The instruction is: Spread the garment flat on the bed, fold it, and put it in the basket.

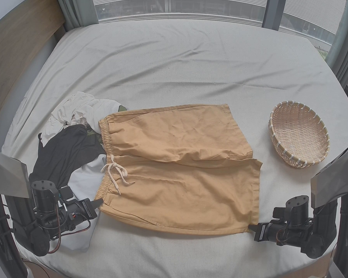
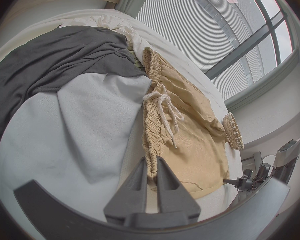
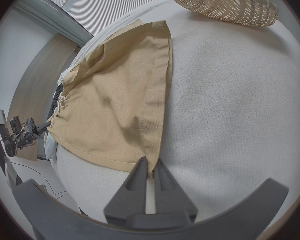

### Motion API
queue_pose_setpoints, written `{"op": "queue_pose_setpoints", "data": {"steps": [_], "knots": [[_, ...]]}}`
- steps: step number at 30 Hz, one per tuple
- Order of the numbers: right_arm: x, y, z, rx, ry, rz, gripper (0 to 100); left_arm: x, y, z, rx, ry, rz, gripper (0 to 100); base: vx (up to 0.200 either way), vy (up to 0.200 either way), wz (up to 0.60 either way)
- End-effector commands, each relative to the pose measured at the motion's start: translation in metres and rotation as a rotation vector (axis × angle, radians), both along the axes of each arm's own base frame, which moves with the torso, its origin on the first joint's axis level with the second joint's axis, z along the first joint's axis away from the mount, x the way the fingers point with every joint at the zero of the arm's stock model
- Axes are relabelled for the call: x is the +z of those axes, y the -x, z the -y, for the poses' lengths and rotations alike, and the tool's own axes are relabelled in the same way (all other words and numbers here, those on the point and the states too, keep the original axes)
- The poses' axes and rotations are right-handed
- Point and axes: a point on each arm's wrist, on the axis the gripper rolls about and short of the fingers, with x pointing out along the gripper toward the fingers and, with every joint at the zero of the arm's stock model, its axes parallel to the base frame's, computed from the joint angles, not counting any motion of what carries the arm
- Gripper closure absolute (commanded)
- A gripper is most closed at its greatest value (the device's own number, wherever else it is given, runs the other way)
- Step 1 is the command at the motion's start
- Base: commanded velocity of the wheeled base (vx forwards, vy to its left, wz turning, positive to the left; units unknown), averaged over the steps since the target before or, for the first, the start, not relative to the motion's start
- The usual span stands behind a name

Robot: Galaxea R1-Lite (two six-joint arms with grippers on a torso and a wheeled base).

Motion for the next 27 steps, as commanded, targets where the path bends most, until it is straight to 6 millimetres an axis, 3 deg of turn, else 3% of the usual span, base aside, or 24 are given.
{"op": "queue_pose_setpoints", "data": {"steps": [1, 9, 27], "knots": [[0.015, 0.008, 0.002, 0.007, -0.008, 0.037, 100, 0.009, 0.004, 0.000, -0.008, 0.016, 0.028, 100, 0.000, 0.000, 0.00], [0.024, 0.015, 0.006, 0.015, 0.044, 0.042, 100, 0.009, 0.028, -0.003, -0.050, 0.026, -0.041, 100, 0.000, 0.000, 0.00], [0.026, 0.036, 0.004, 0.109, 0.140, -0.081, 100, -0.008, 0.040, -0.006, -0.121, -0.106, -0.184, 100, 0.000, 0.000, 0.00]]}}
